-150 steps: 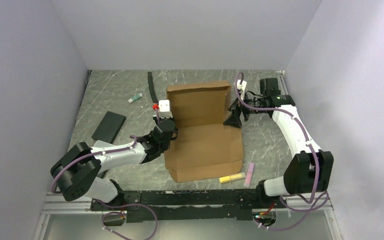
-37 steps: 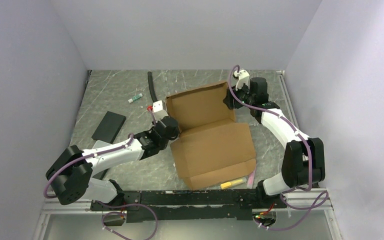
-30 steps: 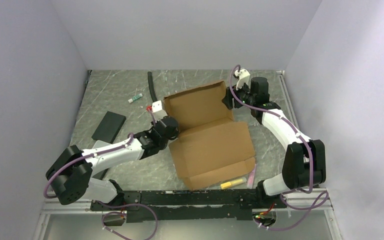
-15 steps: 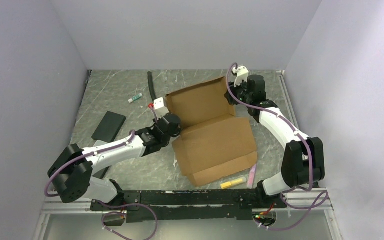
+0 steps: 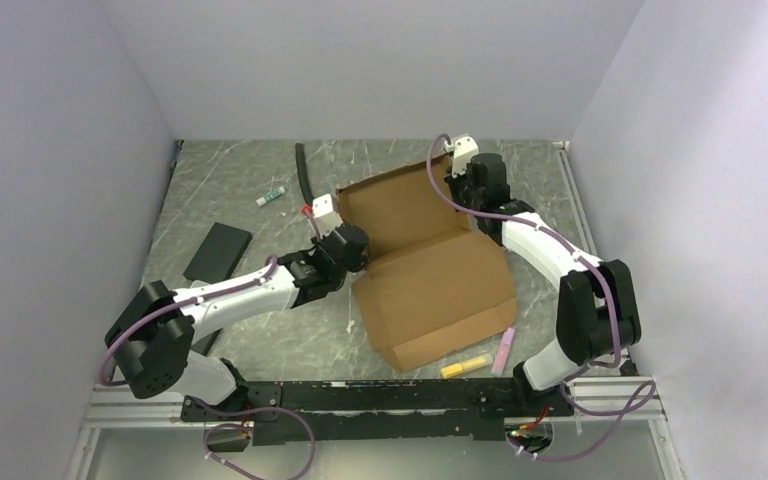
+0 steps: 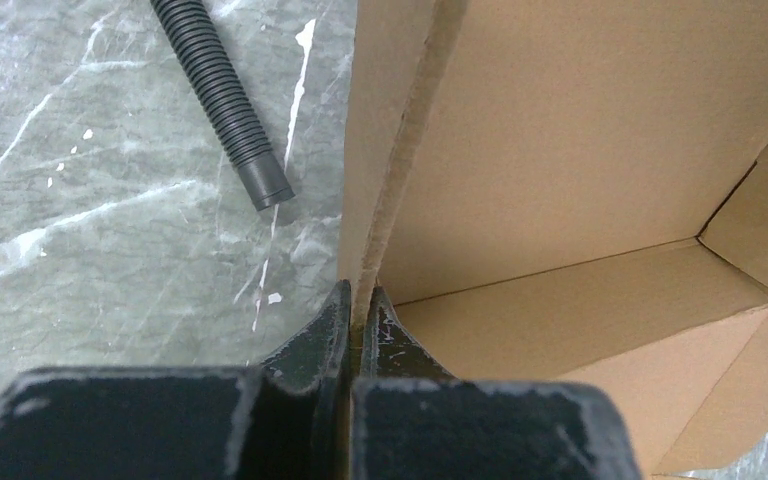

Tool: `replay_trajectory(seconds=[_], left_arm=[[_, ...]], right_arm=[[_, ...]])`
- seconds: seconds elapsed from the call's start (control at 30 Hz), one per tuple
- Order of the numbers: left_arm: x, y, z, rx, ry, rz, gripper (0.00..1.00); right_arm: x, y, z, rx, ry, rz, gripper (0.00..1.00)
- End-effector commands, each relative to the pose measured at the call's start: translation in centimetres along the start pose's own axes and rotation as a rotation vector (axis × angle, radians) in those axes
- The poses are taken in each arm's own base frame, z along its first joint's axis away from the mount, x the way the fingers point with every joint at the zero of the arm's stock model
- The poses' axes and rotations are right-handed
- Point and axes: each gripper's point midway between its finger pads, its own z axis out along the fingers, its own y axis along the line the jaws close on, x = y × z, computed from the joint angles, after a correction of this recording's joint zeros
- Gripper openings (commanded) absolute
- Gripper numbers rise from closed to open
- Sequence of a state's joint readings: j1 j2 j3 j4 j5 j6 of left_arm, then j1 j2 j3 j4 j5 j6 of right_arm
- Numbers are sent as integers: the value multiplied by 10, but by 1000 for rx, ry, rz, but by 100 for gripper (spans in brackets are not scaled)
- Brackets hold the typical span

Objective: Fold the paper box

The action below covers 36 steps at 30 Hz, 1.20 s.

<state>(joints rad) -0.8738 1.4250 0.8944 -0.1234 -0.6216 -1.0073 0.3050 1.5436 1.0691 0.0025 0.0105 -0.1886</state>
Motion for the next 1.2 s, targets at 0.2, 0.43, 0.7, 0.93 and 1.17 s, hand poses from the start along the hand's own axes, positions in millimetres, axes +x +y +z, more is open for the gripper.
replay_trajectory(seconds=[0.2,0.43,0.7,0.93,1.17], left_arm=[[-10,0,-3,-44,-31,-60,0],[-3,7,2,-89,-21,-60,0],[4,6,5,-119,28,-72,0],[26,8,18,-181,137,-129,6],[41,20,25,-242,187,-138,22]], right_arm=[[-38,14,-24,-146,-106,13,55],[-51,25,-52,-232,-161,-20,85],[-41,25,-97,-379,-183,-50,100],[-19,10,-111,-408,-170,32,100],[-12,11,-108,-431,-149,59,100]])
